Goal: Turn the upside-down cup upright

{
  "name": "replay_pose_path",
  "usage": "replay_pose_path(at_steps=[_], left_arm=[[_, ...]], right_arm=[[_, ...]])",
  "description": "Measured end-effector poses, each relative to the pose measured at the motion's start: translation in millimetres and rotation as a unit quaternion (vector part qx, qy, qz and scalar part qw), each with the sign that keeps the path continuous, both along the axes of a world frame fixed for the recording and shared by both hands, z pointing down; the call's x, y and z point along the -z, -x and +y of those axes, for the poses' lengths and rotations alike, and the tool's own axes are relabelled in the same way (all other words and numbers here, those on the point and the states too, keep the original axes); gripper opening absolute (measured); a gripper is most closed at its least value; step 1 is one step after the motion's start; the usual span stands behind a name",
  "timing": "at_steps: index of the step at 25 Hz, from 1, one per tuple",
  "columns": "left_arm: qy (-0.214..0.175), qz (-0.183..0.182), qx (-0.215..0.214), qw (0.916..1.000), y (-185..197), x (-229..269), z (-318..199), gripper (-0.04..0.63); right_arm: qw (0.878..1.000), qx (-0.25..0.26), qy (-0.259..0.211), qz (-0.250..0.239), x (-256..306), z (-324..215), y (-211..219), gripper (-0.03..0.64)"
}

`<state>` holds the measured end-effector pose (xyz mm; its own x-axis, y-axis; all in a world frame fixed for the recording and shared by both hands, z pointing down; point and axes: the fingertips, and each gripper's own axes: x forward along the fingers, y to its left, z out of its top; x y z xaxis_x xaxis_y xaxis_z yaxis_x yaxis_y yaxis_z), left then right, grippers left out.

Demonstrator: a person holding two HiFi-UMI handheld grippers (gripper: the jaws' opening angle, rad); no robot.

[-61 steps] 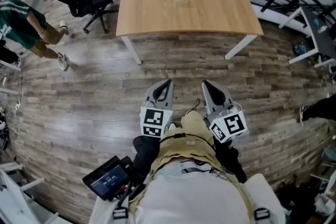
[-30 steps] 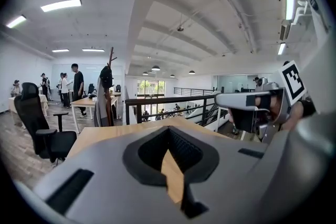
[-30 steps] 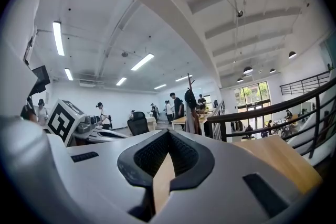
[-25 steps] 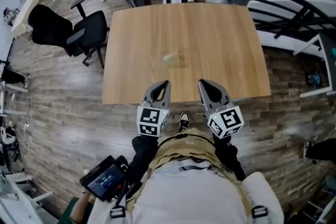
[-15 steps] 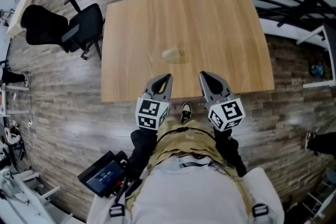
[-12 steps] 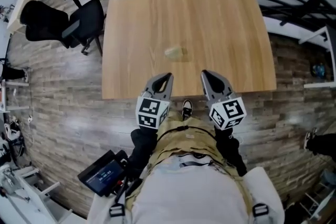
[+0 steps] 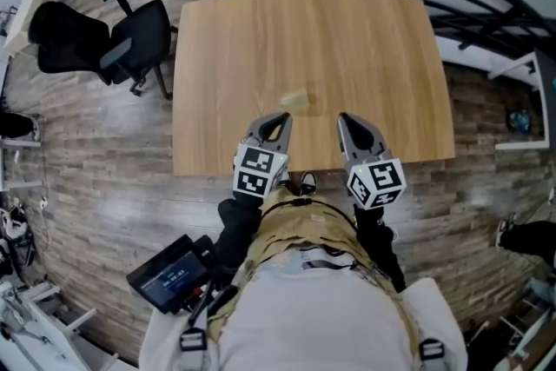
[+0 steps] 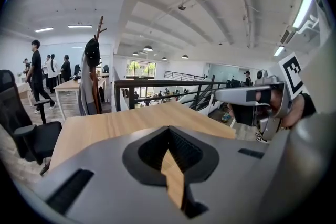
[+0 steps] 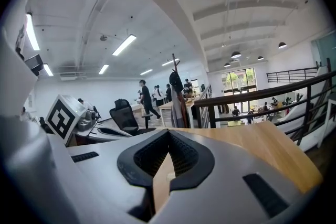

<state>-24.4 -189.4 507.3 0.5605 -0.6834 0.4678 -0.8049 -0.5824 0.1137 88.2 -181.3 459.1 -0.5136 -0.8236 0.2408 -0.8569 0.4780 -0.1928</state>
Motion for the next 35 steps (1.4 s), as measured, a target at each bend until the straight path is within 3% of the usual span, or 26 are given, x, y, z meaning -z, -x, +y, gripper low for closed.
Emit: replay_pose_path(at_steps=[15, 26, 35], left_arm=[[0.013, -0.031, -0.011, 0.9994, 13.7, -26.5, -37.7, 0.0], [0.063, -0.05, -0.016, 0.9966, 4.4, -87.0, -50.0, 0.0], [0.099, -0.102, -0.055, 0.9883, -7.8, -144.5, -61.1, 0.002]], right_arm=[[0.999, 0.02, 0.038, 0.029, -44.8, -39.2, 20.4, 0.021], [0.994, 0.042, 0.084, 0.051, -87.1, -51.2, 21.5, 0.021], [0.991, 0.041, 0.111, 0.056, -112.8, -62.8, 14.1, 0.021]])
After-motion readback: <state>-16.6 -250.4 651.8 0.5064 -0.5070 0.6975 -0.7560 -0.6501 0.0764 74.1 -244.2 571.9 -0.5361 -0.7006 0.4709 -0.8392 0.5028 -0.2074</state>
